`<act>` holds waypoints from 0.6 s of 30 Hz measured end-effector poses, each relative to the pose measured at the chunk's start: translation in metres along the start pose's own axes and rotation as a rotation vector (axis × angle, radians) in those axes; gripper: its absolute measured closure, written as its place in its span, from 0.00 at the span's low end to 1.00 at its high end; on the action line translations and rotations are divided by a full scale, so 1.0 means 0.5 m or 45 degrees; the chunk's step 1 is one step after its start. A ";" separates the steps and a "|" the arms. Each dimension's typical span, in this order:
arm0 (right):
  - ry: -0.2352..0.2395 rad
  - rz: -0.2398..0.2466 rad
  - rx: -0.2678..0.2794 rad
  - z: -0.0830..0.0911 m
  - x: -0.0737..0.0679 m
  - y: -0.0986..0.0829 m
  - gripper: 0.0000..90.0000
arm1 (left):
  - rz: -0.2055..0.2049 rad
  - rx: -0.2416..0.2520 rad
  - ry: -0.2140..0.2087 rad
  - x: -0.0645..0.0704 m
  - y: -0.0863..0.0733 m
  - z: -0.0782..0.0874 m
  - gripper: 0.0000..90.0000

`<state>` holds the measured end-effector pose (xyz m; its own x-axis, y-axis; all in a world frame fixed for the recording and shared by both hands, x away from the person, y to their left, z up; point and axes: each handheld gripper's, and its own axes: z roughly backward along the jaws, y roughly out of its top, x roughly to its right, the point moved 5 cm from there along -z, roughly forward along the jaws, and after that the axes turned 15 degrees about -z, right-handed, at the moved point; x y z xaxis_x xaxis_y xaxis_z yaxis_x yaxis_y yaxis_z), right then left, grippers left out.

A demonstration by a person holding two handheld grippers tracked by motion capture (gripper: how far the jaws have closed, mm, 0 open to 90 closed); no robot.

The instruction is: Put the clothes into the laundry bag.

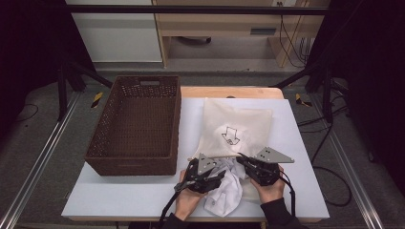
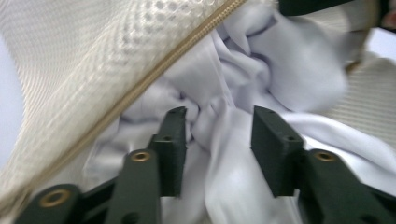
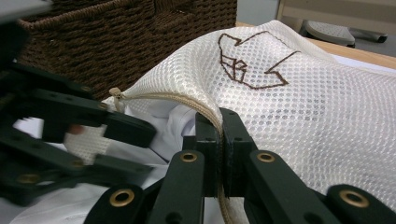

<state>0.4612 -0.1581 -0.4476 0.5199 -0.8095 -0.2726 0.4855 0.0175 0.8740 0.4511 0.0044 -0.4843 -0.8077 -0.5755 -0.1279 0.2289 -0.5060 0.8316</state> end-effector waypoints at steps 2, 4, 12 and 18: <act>0.000 0.000 -0.004 -0.001 -0.001 0.000 0.97 | 0.018 0.000 -0.058 0.006 -0.002 0.019 0.51; -0.002 0.002 -0.005 0.000 -0.001 -0.001 0.97 | 0.011 -0.019 -0.069 0.016 -0.009 0.034 0.46; -0.001 0.003 -0.011 -0.003 0.001 -0.002 0.96 | -0.015 -0.122 -0.134 0.061 -0.044 0.009 0.38; -0.003 0.006 -0.013 -0.003 0.000 -0.003 0.96 | -0.036 -0.127 -0.031 0.078 -0.062 -0.006 0.72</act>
<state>0.4617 -0.1571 -0.4494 0.5204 -0.8109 -0.2674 0.4903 0.0274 0.8711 0.4139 -0.0042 -0.5168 -0.8273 -0.5449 -0.1365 0.2579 -0.5843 0.7695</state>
